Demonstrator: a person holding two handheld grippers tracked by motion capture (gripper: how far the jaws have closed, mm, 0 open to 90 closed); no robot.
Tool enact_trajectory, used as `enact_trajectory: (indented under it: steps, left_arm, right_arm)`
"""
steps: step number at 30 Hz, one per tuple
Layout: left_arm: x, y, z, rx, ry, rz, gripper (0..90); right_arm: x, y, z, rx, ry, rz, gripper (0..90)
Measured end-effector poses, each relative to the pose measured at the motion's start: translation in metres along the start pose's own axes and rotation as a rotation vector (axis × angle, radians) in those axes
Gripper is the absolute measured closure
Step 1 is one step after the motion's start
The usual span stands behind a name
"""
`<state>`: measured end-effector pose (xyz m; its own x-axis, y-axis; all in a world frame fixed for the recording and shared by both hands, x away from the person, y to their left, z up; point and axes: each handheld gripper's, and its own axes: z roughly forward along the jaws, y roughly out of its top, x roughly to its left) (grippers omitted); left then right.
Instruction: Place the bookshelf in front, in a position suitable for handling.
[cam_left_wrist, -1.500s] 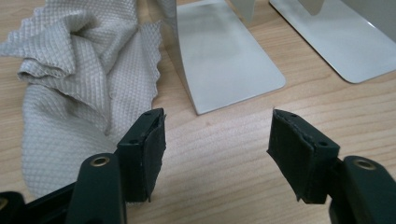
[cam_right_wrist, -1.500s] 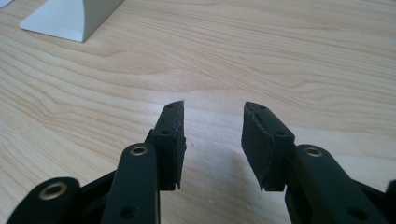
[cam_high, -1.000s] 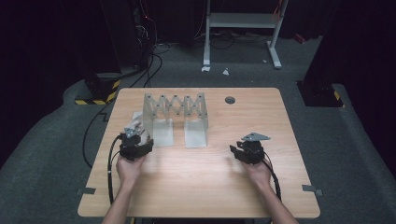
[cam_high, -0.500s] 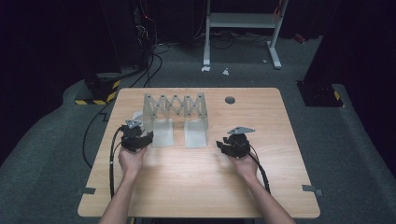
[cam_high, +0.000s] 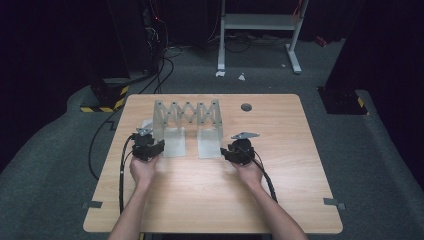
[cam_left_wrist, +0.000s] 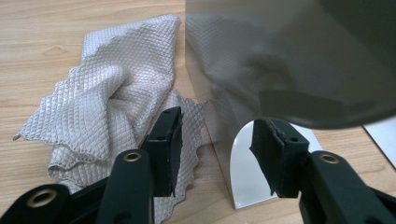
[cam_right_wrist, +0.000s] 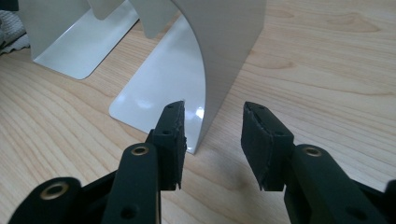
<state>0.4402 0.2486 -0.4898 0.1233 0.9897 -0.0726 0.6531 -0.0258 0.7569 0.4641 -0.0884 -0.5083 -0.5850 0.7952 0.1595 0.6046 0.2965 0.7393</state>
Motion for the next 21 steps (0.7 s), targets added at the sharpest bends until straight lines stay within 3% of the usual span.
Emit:
enact_trajectory:
  steps: [6, 9, 12, 21]
  left_arm:
    - [0.001, 0.0, 0.004, 0.003, -0.013, -0.014, 59.2]
    - [0.001, -0.001, 0.006, 0.009, -0.013, -0.008, 63.5]
    - [0.001, 0.0, 0.007, 0.01, -0.025, -0.015, 66.0]
    - [0.001, 0.0, 0.008, 0.009, -0.057, -0.018, 78.3]
  right_arm:
    - [0.007, 0.004, 0.012, 0.008, -0.021, -0.004, 66.5]
    - [0.006, 0.004, 0.016, 0.014, -0.029, 0.018, 73.8]
    - [0.007, 0.005, 0.017, 0.012, -0.06, 0.0, 79.1]
    - [0.01, 0.004, 0.018, 0.018, -0.081, -0.019, 84.5]
